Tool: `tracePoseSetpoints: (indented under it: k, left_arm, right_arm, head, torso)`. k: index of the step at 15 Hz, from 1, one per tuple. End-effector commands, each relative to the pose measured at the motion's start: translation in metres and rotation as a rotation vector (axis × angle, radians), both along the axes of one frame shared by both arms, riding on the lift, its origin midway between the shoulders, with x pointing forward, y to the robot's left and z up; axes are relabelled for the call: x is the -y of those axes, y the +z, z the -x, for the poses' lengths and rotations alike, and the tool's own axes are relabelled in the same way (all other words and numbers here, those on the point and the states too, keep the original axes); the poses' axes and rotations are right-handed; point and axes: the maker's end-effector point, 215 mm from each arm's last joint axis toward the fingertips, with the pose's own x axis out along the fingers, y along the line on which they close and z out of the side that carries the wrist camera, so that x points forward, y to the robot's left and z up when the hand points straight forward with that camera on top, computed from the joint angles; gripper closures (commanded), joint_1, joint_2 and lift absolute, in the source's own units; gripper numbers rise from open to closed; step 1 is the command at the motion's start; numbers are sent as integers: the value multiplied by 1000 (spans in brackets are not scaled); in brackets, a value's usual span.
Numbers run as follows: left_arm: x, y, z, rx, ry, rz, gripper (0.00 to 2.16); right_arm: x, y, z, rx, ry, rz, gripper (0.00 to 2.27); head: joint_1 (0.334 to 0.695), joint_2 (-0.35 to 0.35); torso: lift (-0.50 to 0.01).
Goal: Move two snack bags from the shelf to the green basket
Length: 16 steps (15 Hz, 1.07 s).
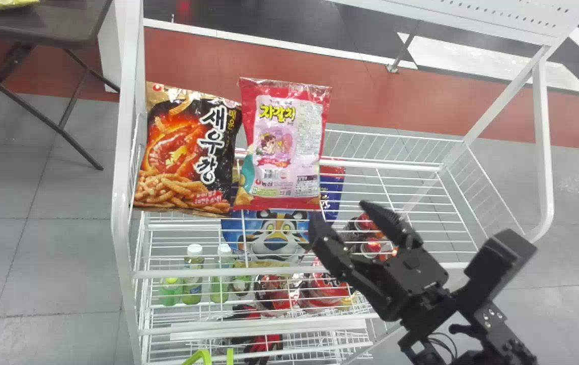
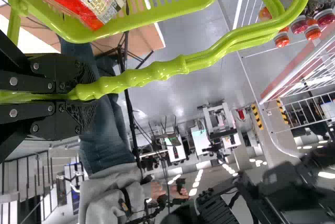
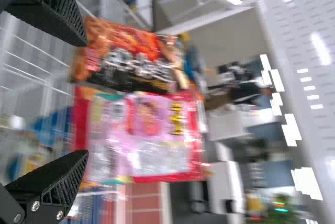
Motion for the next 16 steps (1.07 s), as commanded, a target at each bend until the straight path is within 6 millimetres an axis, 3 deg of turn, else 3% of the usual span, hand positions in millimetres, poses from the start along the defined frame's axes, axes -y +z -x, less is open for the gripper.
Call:
tracePoseSetpoints:
  k: [1,5,10,16]
  left_arm:
    - [0,-1,-1,7,4,5,2145]
    - [0,-3,0,3,8,4,2145]
    - [-3,0,1,29,25,12,2145]
    - [-3,4,1,43,33,19,2145]
  right_arm:
    - [1,16,4,138,-38,57,87]
    - [0,4,13,133,-129,91,87]
    - [-3,-34,18,-29,-164,66,87]
    - [-6,-29,18,-13,-183,64,87]
  head:
    - [695,-350]
    - [695,-350]
    - [695,-350]
    - [695,-350]
  torso:
    - [-16]
    - [-16]
    - [-16]
    - [-16]
